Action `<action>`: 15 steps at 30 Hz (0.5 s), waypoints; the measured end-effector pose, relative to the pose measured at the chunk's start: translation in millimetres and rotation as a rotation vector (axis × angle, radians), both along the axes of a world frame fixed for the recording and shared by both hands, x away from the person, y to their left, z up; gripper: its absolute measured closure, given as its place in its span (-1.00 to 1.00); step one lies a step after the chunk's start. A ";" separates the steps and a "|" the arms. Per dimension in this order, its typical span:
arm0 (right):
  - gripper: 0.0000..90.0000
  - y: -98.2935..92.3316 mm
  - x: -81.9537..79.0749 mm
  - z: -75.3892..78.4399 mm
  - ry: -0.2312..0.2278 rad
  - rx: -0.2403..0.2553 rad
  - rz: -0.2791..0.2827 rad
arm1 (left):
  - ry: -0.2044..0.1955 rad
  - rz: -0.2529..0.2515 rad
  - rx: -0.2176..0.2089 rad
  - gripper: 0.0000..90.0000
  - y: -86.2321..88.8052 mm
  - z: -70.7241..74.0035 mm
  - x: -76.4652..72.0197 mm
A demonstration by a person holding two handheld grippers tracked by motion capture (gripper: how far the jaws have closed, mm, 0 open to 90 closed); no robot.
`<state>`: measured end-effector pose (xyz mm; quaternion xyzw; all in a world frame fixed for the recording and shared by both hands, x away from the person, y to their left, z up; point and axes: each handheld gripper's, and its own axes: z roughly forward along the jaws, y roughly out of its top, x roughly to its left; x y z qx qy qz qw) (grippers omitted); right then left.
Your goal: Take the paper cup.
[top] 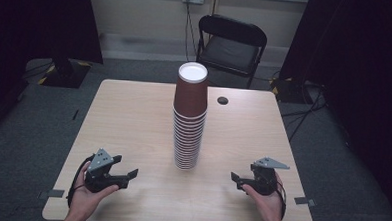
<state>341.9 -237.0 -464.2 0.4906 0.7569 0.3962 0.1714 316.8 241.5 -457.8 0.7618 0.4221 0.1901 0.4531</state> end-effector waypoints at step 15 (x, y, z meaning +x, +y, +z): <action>-0.42 17.3 -8.1 17.2 -0.035 0.091 0.096 | -0.007 -0.009 0.031 -0.61 -3.1 -0.9 1.3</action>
